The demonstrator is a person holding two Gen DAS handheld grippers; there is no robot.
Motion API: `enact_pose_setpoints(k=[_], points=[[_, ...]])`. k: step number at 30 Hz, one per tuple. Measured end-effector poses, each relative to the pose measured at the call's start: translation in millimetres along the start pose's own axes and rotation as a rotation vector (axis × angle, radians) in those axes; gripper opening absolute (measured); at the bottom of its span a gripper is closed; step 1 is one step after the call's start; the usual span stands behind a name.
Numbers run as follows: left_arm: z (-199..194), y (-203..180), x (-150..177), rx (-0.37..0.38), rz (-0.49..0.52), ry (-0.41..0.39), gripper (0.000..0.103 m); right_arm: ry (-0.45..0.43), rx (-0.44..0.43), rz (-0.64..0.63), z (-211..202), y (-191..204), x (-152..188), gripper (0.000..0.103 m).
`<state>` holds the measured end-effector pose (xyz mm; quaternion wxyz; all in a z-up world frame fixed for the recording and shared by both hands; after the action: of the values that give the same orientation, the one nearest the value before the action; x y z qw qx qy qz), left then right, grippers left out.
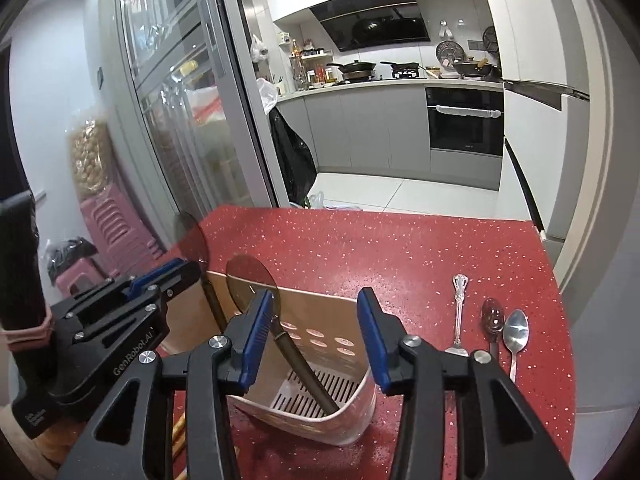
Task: Organize utensils
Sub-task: 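Open the right tool to release the spoon and withdraw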
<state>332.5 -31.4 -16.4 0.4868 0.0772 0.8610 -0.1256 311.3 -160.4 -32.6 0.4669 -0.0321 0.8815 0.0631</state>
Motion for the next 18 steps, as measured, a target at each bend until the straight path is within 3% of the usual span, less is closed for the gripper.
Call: enact_pose_setpoints(k=[9,14,15,16,18], points=[[-30.3,-2.6,0.1,0.01,-0.019,-0.015,0.037,-0.014,0.011,0.049,-42.6,-13.6,5.7,0.062],[-57.6,0.5,14.6,0.013,-0.033,0.004,0.037,0.031,0.011,0.102,-61.8,-23.4,21.0,0.074],[-62.2,1.5,19.0,0.012,-0.035,0.01,0.054,0.046,0.011,0.116,-64.9,-25.5,25.9,0.076],[-68.1,3.3,25.4,0.009,-0.04,0.02,0.103,0.058,0.01,0.126,-67.2,-27.3,30.2,0.078],[-84.2,8.8,36.5,-0.022,-0.049,0.001,0.103,0.092,0.009,0.143,-72.0,-28.9,42.4,0.08]])
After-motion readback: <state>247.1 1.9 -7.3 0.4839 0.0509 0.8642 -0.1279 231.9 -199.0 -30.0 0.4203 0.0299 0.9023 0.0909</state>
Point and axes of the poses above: each gripper's, at about its wrist camera, not at the fingertips, and z roughly the way its jaws point, y to its left, x to its underside, the point moved 10 cm from there along z, roughly the way its jaws point, and after that the axes turned 12 degrees about x, right-handed, at the moved point
